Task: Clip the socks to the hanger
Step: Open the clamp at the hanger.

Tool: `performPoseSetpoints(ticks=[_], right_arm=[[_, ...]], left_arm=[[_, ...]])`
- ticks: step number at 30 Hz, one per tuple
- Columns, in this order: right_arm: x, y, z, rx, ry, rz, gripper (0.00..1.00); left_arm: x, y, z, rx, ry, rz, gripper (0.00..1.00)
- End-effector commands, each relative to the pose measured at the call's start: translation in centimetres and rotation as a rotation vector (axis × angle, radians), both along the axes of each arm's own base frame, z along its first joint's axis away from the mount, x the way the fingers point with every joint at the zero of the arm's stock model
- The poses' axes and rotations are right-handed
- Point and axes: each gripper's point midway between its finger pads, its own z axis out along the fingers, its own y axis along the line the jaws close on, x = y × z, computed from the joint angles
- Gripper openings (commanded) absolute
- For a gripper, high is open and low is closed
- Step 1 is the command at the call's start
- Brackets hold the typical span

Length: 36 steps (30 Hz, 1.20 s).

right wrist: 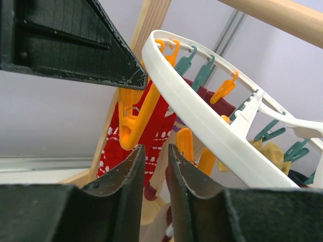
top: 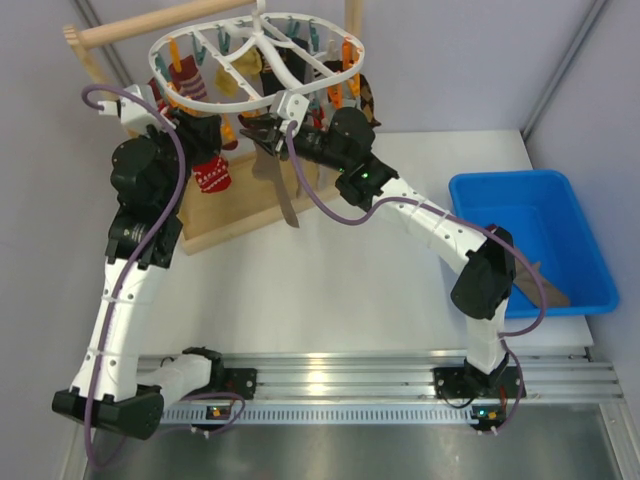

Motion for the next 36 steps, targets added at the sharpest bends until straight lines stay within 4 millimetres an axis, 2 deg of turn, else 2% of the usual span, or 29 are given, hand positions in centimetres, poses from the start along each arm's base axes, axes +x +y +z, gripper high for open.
performPoseSetpoints(ticks=[1, 7, 9, 15, 20, 24, 26, 29, 32, 33, 35, 36], right_arm=[[-1.4, 0.4, 2.3, 0.05, -0.052, 0.038, 0.27], [-2.0, 0.7, 2.3, 0.055, -0.043, 0.078, 0.41], [-2.3, 0.9, 2.5, 0.06, -0.043, 0.097, 0.45], [-1.8, 1.6, 2.5, 0.068, -0.037, 0.109, 0.47], [-1.4, 2.0, 2.2, 0.069, -0.03, 0.105, 0.47], [-0.8, 2.1, 1.9, 0.073, -0.012, 0.095, 0.47], [-0.7, 2.2, 2.1, 0.078, -0.013, 0.094, 0.46], [-0.3, 2.2, 2.2, 0.081, -0.011, 0.088, 0.39], [0.0, 2.2, 2.5, 0.091, -0.003, 0.073, 0.2], [0.1, 2.1, 2.6, 0.095, -0.003, 0.068, 0.08], [0.4, 2.1, 2.8, 0.105, 0.011, 0.05, 0.0], [0.5, 2.0, 2.9, 0.107, 0.013, 0.045, 0.0]], left_arm=[[-0.1, 0.2, 2.1, 0.002, -0.072, 0.011, 0.41], [0.2, 0.0, 1.8, 0.017, -0.066, 0.005, 0.33], [0.5, -0.2, 1.5, 0.032, -0.057, -0.005, 0.26], [1.1, -0.6, 1.5, 0.047, -0.046, -0.021, 0.14], [1.3, -0.9, 1.6, 0.048, -0.05, -0.039, 0.1], [1.5, -1.4, 1.4, 0.076, -0.05, -0.063, 0.0], [1.6, -1.5, 1.1, 0.09, -0.044, -0.069, 0.0], [1.4, -2.0, 1.2, 0.099, -0.047, -0.1, 0.0], [1.1, -2.4, 1.5, 0.102, -0.058, -0.127, 0.02], [1.0, -2.4, 1.6, 0.097, -0.061, -0.127, 0.05], [0.5, -2.6, 1.8, 0.079, -0.068, -0.142, 0.18], [0.2, -2.7, 1.9, 0.075, -0.075, -0.148, 0.24]])
